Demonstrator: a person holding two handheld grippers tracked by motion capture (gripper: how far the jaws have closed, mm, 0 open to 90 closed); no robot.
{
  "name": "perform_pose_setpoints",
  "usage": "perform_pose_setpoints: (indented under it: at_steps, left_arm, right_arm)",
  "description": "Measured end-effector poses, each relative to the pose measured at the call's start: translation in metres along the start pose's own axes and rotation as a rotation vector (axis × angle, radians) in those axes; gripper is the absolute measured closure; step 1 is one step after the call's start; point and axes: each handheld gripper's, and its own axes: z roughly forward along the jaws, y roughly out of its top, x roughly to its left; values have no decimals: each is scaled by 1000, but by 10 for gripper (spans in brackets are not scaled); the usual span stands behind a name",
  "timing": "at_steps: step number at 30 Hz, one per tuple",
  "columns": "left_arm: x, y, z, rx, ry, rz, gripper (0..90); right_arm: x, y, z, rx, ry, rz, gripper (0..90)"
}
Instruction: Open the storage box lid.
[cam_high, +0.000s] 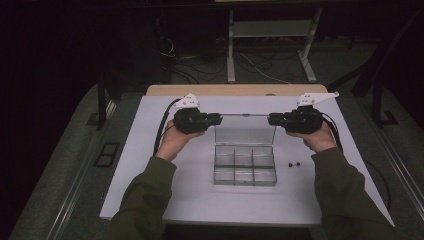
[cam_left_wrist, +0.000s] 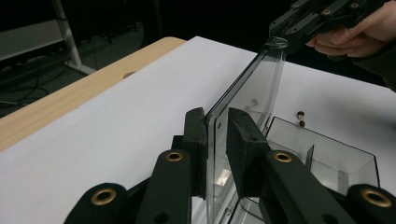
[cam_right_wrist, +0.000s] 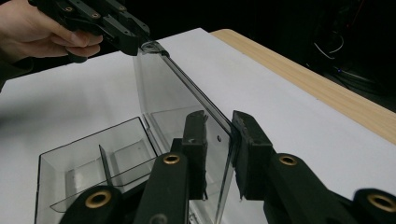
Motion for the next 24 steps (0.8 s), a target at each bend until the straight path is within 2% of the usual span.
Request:
perform_pose_setpoints:
  at_steps: [11,19,24]
  left_arm:
    - [13,2,8,23,10,-10,765]
    - [19,4,11,34,3,-19,757]
    - [20,4,13,44,2,-17,751]
  right_arm:
    - [-13,3,12,3,-28,14,706]
    - [-20,2,17,-12,-11,41,692]
    - [-20,3,22,-18,-17,39,662]
